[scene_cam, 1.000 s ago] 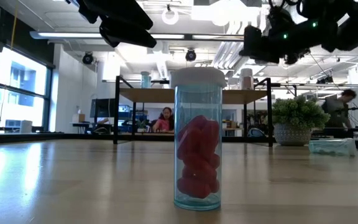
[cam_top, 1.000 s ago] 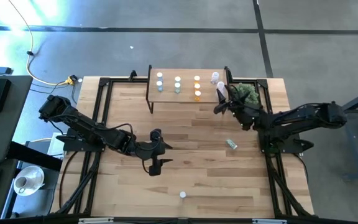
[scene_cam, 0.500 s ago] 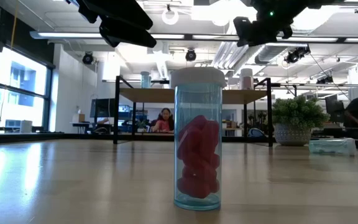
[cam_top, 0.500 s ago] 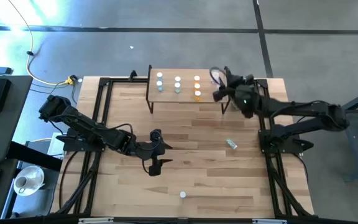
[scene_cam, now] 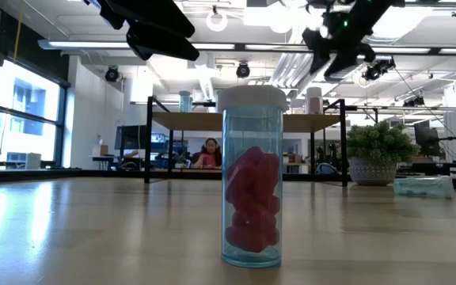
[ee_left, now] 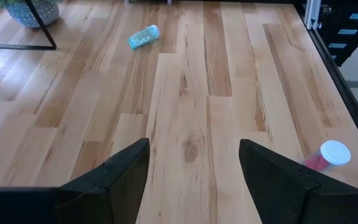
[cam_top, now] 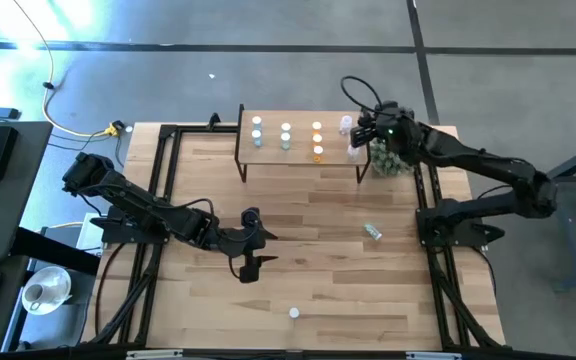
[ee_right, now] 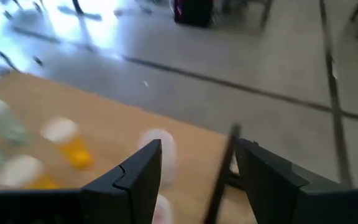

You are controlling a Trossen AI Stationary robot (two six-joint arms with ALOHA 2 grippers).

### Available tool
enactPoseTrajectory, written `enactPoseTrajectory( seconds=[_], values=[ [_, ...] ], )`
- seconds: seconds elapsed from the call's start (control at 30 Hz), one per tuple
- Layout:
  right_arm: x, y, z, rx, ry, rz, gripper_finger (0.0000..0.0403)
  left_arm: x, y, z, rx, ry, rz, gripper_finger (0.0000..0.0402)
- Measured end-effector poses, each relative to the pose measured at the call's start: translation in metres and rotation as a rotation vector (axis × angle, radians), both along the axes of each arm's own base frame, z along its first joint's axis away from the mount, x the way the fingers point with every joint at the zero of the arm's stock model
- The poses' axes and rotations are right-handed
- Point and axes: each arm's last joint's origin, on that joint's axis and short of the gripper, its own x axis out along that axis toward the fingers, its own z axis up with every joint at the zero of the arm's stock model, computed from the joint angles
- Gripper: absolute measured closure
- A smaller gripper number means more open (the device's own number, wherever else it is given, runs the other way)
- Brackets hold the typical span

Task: Pick and place medicine bottles onto shelf by color
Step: Adjust the transparent pill bottle on the shelf

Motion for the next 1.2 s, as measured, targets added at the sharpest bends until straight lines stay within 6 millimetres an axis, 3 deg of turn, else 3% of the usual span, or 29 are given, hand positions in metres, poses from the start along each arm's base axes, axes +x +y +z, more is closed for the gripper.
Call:
enactPoseTrajectory(
  seconds=[0.33,0.83,1.2],
  values=[
    [-0.002,-0.017,-0.024,0.151,0.088,-0.031,0.0206,0.000,0.000,0.000,-0.002,0.000,0.001,0.0163],
    [-0.007,-0.014,-0.032,0.243,0.119,-0.068,0.0206,0.000,0.000,0.000,-0.002,0.000,0.001,0.0163],
    [0.010,-0.023,-0.054,0.305,0.186,-0.046,0.0206,0.000,0.000,0.000,-0.002,0.000,0.001,0.0163]
  ],
)
